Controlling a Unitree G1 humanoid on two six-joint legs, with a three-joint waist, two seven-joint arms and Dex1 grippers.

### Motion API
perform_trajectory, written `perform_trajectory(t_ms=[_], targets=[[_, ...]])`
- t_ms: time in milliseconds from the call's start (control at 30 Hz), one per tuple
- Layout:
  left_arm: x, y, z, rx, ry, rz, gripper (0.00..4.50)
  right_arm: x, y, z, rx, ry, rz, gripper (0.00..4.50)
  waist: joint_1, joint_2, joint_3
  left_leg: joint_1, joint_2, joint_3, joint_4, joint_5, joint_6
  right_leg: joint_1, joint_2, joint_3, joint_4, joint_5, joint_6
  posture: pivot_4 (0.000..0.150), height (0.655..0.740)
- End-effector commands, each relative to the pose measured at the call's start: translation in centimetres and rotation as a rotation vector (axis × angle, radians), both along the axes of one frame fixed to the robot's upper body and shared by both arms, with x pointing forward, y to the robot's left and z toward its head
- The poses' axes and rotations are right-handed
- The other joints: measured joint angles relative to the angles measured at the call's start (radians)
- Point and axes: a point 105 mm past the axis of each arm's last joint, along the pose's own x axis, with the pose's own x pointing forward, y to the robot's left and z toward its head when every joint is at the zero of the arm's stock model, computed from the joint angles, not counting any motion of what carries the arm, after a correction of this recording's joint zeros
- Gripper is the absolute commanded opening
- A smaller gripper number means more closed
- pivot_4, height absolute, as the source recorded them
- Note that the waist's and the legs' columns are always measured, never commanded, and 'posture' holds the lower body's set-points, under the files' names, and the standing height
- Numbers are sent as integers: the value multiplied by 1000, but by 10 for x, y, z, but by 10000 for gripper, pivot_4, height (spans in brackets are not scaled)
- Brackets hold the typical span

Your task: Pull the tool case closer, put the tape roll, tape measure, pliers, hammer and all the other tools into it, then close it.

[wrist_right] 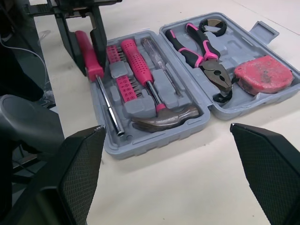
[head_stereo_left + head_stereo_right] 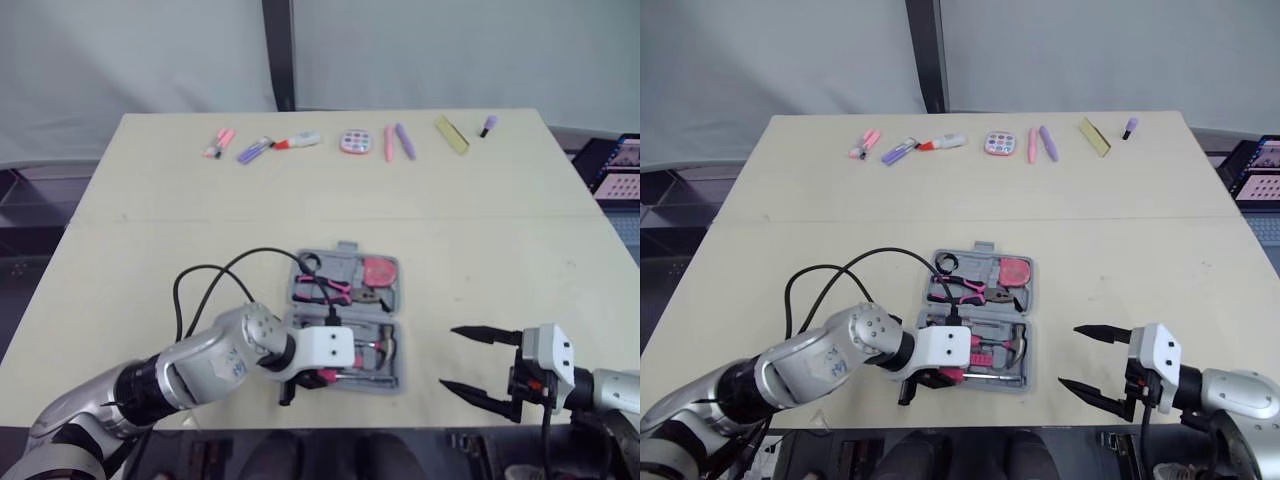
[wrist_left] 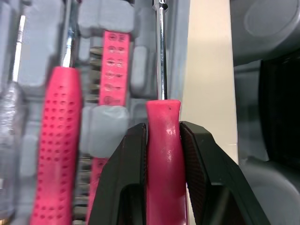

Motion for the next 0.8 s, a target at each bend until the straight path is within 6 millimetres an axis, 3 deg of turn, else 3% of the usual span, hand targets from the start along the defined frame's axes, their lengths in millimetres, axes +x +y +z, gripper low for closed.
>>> perform_trajectory(t_ms=[33, 800], targets=[[8, 2, 11, -12, -36, -17, 5827, -1, 2, 7, 4, -34, 1, 45000, 0, 0, 0, 0, 0, 0, 0, 0, 0, 0, 0, 0, 0, 0, 0, 1500, 7400], [4, -6, 9, 45, -3, -115, 5827, -3, 3, 8, 5, -41, -21, 45000, -3, 0, 0, 0, 0, 0, 0, 0, 0, 0, 0, 0, 1, 0, 0, 1500, 7400]])
